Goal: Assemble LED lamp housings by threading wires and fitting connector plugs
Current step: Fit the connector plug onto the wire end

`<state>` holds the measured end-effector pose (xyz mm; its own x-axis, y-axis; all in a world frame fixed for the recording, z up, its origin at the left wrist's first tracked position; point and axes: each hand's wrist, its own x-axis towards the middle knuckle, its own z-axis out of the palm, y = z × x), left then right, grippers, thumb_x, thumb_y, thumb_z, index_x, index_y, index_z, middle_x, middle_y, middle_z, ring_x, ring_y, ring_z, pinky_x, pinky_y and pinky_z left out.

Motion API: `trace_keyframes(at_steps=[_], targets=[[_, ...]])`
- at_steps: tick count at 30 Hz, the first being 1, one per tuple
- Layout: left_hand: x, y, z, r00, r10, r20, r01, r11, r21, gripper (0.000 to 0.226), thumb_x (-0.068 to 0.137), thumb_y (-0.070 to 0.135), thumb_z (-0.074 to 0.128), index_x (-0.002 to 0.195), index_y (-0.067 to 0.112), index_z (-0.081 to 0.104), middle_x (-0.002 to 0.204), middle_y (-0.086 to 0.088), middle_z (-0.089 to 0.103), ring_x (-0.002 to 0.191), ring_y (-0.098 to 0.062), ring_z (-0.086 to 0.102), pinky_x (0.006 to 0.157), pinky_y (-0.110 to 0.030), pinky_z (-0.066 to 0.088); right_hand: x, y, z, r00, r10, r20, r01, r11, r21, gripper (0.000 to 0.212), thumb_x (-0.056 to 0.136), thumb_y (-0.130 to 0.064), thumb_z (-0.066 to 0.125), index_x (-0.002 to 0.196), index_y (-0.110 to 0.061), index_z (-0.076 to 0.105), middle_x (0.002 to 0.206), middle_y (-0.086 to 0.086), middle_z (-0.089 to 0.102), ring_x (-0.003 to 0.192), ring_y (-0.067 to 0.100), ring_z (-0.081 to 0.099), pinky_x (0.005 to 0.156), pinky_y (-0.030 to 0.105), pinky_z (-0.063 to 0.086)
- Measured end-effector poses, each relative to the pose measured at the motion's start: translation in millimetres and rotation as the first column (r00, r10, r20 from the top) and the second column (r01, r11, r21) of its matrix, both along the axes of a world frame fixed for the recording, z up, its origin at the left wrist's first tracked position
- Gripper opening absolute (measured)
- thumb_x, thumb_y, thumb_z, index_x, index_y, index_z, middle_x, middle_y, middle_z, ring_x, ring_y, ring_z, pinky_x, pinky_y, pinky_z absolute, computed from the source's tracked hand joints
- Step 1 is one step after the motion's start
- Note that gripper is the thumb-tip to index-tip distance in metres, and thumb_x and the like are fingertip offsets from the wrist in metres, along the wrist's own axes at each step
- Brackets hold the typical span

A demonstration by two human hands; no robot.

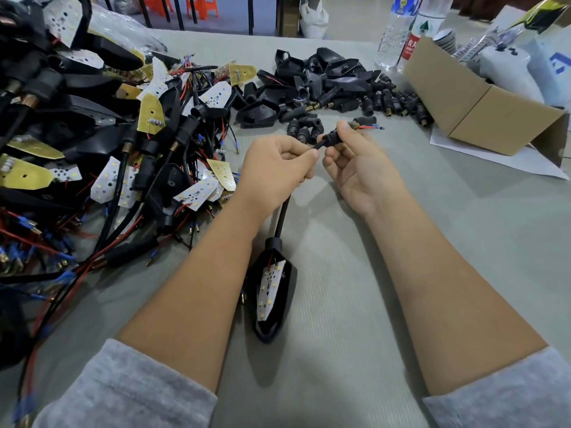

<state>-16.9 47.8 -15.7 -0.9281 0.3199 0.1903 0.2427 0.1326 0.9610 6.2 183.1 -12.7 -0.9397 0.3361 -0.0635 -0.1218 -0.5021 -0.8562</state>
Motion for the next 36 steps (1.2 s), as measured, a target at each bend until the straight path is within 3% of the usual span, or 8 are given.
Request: trace_keyframes(at_steps=[5, 11, 15, 21, 23, 28, 33, 36], targets=[[-1.9, 2.8, -1.0, 1.000, 0.008, -0.004, -0.008, 1.000, -0.009, 0.019, 0.091, 0.013, 0.065, 0.073, 0.017, 0.068, 0.051, 0.008, 0.062, 0.053, -0.007, 0.053, 0.057, -0.020, 0.047, -0.3, -5.0, -3.5, 0.999, 0.043, -0.025, -0.036, 0.975, 0.218, 0.011, 0.094, -0.013, 0.062, 0.087, -0.012, 0.053, 0.067, 0.002, 0.058, 0.050, 0.009, 0.048, 0.049, 0.019, 0.044], [-5.7, 1.8, -3.8, 0.998, -0.064, 0.007, 0.064, 0.995, -0.082, 0.021, 0.094, 0.023, 0.061, 0.076, 0.016, 0.070, 0.058, 0.007, 0.066, 0.058, -0.006, 0.058, 0.063, -0.018, 0.049, -0.9, 0.7, -3.5, 0.997, -0.055, -0.049, 0.057, 0.998, 0.040, 0.016, 0.094, -0.011, 0.062, 0.081, -0.014, 0.054, 0.062, -0.001, 0.057, 0.050, 0.007, 0.051, 0.051, 0.019, 0.047], [-6.9, -0.7, -2.8, 0.987, -0.159, 0.041, 0.162, 0.980, -0.114, 0.027, 0.095, 0.015, 0.056, 0.072, 0.014, 0.070, 0.056, 0.005, 0.065, 0.060, -0.011, 0.057, 0.061, -0.019, 0.048, -0.3, 3.5, -3.2, 0.993, -0.118, -0.016, 0.117, 0.992, -0.049, 0.016, 0.095, -0.014, 0.062, 0.081, -0.015, 0.053, 0.066, 0.001, 0.056, 0.051, 0.008, 0.051, 0.052, 0.019, 0.047], [-7.2, 0.2, -4.2, 0.985, -0.171, 0.006, 0.170, 0.974, -0.147, 0.030, 0.097, 0.016, 0.057, 0.070, 0.017, 0.069, 0.052, 0.007, 0.061, 0.061, -0.016, 0.052, 0.067, -0.031, 0.046, 0.5, -5.7, -4.6, 1.000, 0.007, -0.023, 0.000, 0.960, 0.279, 0.009, 0.094, -0.010, 0.061, 0.087, -0.013, 0.056, 0.061, 0.000, 0.051, 0.047, 0.010, 0.045, 0.049, 0.022, 0.044], [-7.2, 0.8, -4.3, 0.984, -0.178, -0.009, 0.174, 0.973, -0.152, 0.030, 0.098, 0.016, 0.056, 0.070, 0.017, 0.069, 0.052, 0.008, 0.061, 0.061, -0.016, 0.052, 0.069, -0.032, 0.047, 0.6, -7.6, -4.7, 1.000, 0.018, -0.021, -0.011, 0.949, 0.315, 0.009, 0.094, -0.009, 0.061, 0.086, -0.012, 0.057, 0.062, 0.003, 0.050, 0.047, 0.012, 0.044, 0.050, 0.023, 0.045], [-5.2, 0.9, -0.9, 0.982, -0.182, 0.043, 0.185, 0.979, -0.091, 0.032, 0.098, 0.018, 0.054, 0.070, 0.014, 0.070, 0.055, 0.002, 0.061, 0.057, -0.010, 0.054, 0.059, -0.019, 0.047, 1.6, -3.7, -2.4, 0.999, 0.026, -0.028, -0.021, 0.985, 0.172, 0.016, 0.094, -0.009, 0.060, 0.081, -0.011, 0.052, 0.062, 0.004, 0.052, 0.048, 0.012, 0.045, 0.050, 0.023, 0.044], [-4.9, -2.4, -2.4, 0.981, -0.162, 0.107, 0.173, 0.979, -0.112, 0.038, 0.093, 0.022, 0.054, 0.058, 0.012, 0.066, 0.052, -0.002, 0.061, 0.050, -0.008, 0.056, 0.053, -0.018, 0.048, 0.8, 0.2, 0.0, 0.997, -0.072, 0.016, 0.072, 0.997, 0.030, 0.016, 0.095, -0.010, 0.060, 0.085, -0.013, 0.049, 0.076, 0.009, 0.052, 0.053, 0.012, 0.044, 0.047, 0.020, 0.041], [-6.9, -2.5, -5.7, 0.982, -0.175, 0.077, 0.183, 0.975, -0.122, 0.038, 0.096, 0.024, 0.054, 0.061, 0.015, 0.067, 0.053, 0.003, 0.062, 0.052, -0.007, 0.055, 0.057, -0.018, 0.048, 1.1, 1.7, -1.2, 0.998, -0.056, 0.009, 0.056, 0.996, 0.063, 0.015, 0.095, -0.010, 0.060, 0.085, -0.013, 0.049, 0.074, 0.007, 0.050, 0.053, 0.011, 0.043, 0.048, 0.019, 0.039]])
